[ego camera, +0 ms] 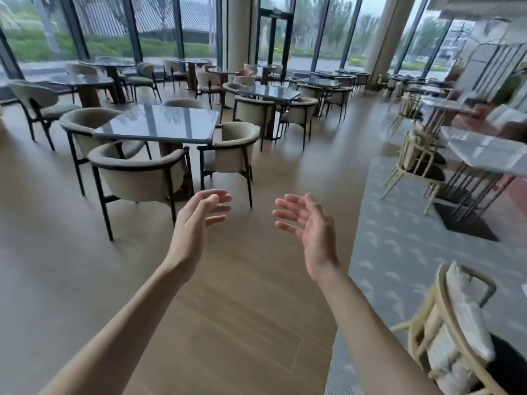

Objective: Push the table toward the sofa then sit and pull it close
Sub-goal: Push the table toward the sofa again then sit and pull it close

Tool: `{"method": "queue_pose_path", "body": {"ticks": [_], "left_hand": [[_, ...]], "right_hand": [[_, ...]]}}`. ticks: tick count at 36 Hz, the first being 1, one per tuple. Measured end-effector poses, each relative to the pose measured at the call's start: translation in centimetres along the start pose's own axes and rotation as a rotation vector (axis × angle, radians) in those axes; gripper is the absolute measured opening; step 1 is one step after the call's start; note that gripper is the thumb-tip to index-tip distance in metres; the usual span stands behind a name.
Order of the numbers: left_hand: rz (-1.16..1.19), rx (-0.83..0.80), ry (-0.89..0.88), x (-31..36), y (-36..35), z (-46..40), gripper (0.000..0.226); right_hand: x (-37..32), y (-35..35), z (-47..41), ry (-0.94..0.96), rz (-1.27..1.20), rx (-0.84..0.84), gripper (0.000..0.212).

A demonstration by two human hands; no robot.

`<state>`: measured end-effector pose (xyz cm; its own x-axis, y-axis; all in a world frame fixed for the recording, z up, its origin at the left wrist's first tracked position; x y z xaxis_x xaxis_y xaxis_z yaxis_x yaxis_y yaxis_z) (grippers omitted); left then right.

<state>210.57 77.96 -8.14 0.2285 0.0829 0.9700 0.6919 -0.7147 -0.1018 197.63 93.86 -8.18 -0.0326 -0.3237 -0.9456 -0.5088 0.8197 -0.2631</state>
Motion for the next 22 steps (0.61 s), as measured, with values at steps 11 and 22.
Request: {"method": "queue_pose_path", "body": {"ticks": [11,22], "left_hand": [[0.094,-0.332,0.07,-8.2,-22.9,-24.2,0.027],[0.152,-0.617,0.087,-13.7,-53.7,-35.9,0.031]], "right_hand": [[-0.3,15.2,-22.8,0.053,0.115,0.353,0.04],[-3.1,40.2,-37.8,0.21,0.099,0.607,0.037]]}}
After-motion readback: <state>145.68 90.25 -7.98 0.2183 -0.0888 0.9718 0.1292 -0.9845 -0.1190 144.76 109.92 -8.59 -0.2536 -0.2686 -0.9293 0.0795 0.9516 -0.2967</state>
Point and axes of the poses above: each hand's wrist, its own z-axis away from the middle knuckle, its own y-axis out of the back of the hand, x = y × z, the point moved 2 cm from there along -z, towards the middle knuckle, and after that the axes turned 3 degrees about y, right-handed, at the moved point
